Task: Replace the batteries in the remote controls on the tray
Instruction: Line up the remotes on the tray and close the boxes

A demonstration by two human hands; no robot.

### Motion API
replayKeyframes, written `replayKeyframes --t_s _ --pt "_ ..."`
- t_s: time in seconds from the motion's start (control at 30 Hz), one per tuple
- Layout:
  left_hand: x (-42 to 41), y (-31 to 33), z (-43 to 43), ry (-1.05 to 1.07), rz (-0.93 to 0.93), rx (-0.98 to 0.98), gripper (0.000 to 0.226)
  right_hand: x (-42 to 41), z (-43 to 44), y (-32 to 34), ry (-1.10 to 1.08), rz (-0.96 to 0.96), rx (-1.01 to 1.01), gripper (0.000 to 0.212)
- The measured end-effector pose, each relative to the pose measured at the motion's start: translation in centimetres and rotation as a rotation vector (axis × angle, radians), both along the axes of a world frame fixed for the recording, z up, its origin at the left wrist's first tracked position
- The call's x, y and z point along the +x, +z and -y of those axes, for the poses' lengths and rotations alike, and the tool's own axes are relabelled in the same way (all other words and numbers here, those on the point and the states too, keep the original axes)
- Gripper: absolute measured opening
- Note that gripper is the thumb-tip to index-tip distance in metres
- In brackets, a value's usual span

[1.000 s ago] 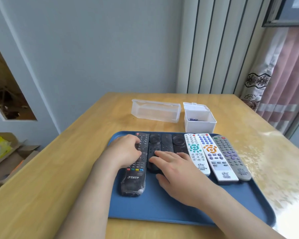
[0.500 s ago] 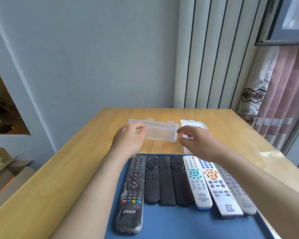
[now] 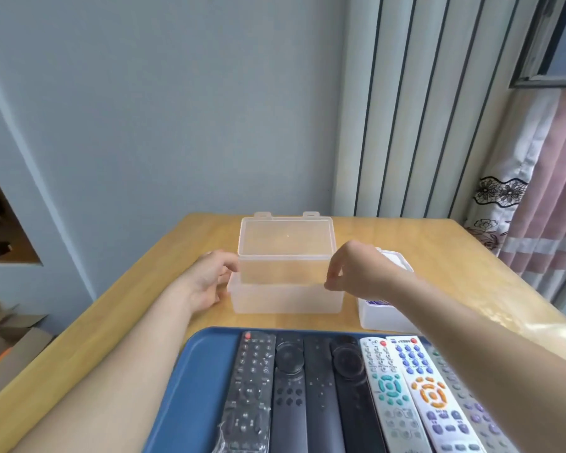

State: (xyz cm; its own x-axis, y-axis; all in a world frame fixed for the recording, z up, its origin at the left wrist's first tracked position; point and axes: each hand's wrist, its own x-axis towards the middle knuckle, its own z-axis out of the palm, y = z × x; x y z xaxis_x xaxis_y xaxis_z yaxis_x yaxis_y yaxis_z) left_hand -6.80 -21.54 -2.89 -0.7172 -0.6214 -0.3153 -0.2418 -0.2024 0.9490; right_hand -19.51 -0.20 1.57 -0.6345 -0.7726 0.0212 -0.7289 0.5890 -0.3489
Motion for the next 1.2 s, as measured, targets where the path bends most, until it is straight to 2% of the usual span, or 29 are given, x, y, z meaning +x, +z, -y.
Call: replayKeyframes --t_s 0.03,0.07,0.23,0.3,0.4,0.47,0.5,0.57,0.63,0.7,0.77,0.83,0.93,0.97,1.03,1.1,1.17,1.2 --pt "-0.1 0.1 0.4 -0.003 0.022 0.009 0.017 0.3 -0.2 -0.1 0.02 -0.045 0.038 0.014" --pt "-0.7 0.3 1.1 0.004 -0.003 0.03 0.017 0.4 -0.1 -0.1 0.035 -0.089 0.074 0.014" --pt "-3.6 2.5 1.4 0.259 -0.362 0.243 0.044 0.9 -0.2 -0.2 0.072 -0.201 0.138 0.016" --pt "-3.9 2.8 1.3 0.215 -0.407 0.227 0.043 0.5 -0.3 -0.3 0.039 -0.2 0.094 0.015" --pt "-2.4 3.0 0.5 -0.085 -0.23 -0.18 0.024 -0.3 -0.9 -1.4 -0.05 -0.087 -0.093 0.043" --pt "-0.9 2.4 0.9 -0.31 -0.079 -0.444 0.013 -0.3 -1.6 -1.9 -0.098 -0.144 -0.153 0.058" --pt "-0.1 1.8 1.2 -0.421 0.002 -0.527 0.016 -0.2 -1.9 -2.0 -0.116 -0.203 -0.178 0.063" --pt "0.9 1.0 1.3 -0.559 0.116 -0.61 0.038 -0.1 -2.1 -1.6 -0.089 -0.232 -0.271 0.066" --pt "1.3 1.0 0.9 -0.557 0.166 -0.681 0.059 0.4 -1.7 -1.0 0.023 -0.117 -0.256 0.058" --pt "1.3 1.7 0.3 -0.539 0.205 -0.734 0.055 0.7 -1.0 -0.9 0.098 -0.102 -0.037 0.047" --pt "1.1 2.5 -0.4 -0.554 0.252 -0.788 0.042 0.8 -0.4 -1.3 0.117 -0.195 0.061 0.041" --pt "0.5 3.0 -1.3 -0.583 0.333 -0.881 0.033 0.8 -0.2 -1.7 0.089 -0.284 0.052 0.039" --pt "-0.4 3.8 -3.1 -0.614 0.509 -1.021 0.031 0.7 0.0 -3.1 0.118 -0.441 0.087 0.038" --pt "-0.5 4.1 -3.7 -0.625 0.545 -1.052 0.033 0.8 -0.3 -3.4 0.134 -0.436 0.081 0.039" --pt "-0.4 4.6 -4.4 -0.661 0.581 -1.089 0.039 0.6 -1.1 -3.2 0.132 -0.241 -0.044 0.04" --pt "-0.5 5.1 -5.3 -0.664 0.567 -1.126 0.049 -0.5 -2.3 -2.2 0.047 -0.007 -0.319 0.033" --pt "-1.7 5.2 -7.0 -0.587 0.414 -1.149 0.05 -2.8 -4.3 -0.9 -0.131 0.091 -0.581 0.027" --pt "-2.7 5.2 -8.1 -0.545 0.295 -1.134 0.045 -4.1 -5.5 -0.7 -0.236 0.149 -0.646 0.029"
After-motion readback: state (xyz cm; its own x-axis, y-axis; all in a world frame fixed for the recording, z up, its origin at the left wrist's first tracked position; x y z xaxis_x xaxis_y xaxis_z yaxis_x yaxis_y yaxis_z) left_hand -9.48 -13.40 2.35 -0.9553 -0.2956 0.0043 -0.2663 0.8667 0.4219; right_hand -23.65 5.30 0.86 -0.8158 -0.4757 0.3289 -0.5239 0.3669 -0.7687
